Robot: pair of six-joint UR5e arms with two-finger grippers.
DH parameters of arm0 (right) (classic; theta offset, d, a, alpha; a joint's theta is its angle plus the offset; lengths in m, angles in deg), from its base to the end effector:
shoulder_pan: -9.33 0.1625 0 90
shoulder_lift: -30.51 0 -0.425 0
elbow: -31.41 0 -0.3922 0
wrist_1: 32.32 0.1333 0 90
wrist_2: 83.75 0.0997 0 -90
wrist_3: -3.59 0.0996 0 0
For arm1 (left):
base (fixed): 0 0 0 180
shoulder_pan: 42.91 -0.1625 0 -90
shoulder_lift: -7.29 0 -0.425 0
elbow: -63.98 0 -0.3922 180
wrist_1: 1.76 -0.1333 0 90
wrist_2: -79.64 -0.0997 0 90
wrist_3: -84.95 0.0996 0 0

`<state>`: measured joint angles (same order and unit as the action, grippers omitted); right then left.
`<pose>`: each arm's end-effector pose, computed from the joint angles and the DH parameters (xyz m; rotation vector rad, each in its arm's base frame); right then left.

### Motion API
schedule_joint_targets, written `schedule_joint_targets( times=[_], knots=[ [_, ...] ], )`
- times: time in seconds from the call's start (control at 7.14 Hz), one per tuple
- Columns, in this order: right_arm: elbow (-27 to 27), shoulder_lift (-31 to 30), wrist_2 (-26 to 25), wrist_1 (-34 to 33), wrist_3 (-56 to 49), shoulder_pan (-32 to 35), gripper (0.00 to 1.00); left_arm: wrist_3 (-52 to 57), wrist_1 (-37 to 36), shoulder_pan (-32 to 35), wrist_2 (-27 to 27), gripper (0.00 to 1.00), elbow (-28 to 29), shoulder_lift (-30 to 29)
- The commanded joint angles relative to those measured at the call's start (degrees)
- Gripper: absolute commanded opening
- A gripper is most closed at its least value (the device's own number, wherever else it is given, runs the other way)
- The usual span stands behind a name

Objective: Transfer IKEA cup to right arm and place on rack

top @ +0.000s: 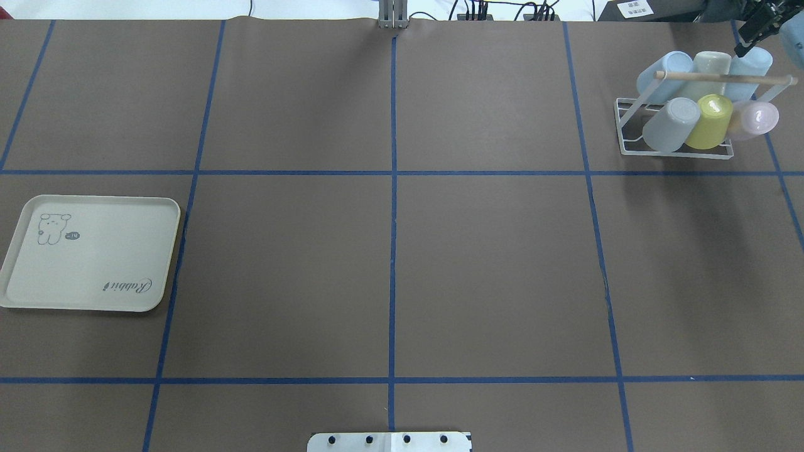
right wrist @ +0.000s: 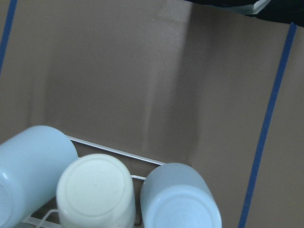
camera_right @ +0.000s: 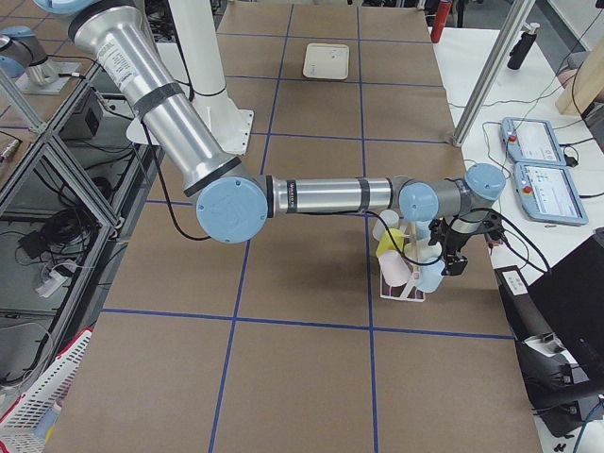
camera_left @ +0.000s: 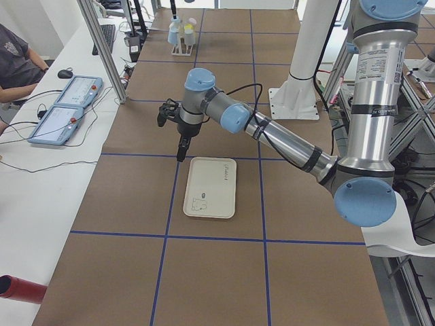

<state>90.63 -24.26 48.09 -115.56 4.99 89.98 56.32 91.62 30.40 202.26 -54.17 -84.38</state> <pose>-0.0556 -0.7493 0.5326 0.1181 -0.7434 -0.2036 0.0622 -0.4846 0.4079 0.3066 0.7267 -0.0326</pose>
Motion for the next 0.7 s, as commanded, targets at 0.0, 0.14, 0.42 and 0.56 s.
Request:
schedule_joint_targets(
  times=[0.0,0.14,0.42,0.56],
  knots=[
    [5.6,-0.3,2.2,-2.3,-0.1,2.6,0.99,1.8,0.0,0.4,1.0,1.0,-0.1,0.4],
    [10.5,-2.5,3.7,-5.0,-0.4,5.3,0.99,5.0,-0.4,1.4,1.0,1.0,0.2,0.5],
    [24.4,-14.9,3.6,-6.3,-0.9,7.3,0.99,10.8,-0.9,5.0,6.6,1.0,1.8,3.3],
    [29.9,-20.4,3.7,-6.5,-0.9,8.7,0.99,13.1,-0.9,7.3,9.6,1.0,4.0,3.4]
  ],
)
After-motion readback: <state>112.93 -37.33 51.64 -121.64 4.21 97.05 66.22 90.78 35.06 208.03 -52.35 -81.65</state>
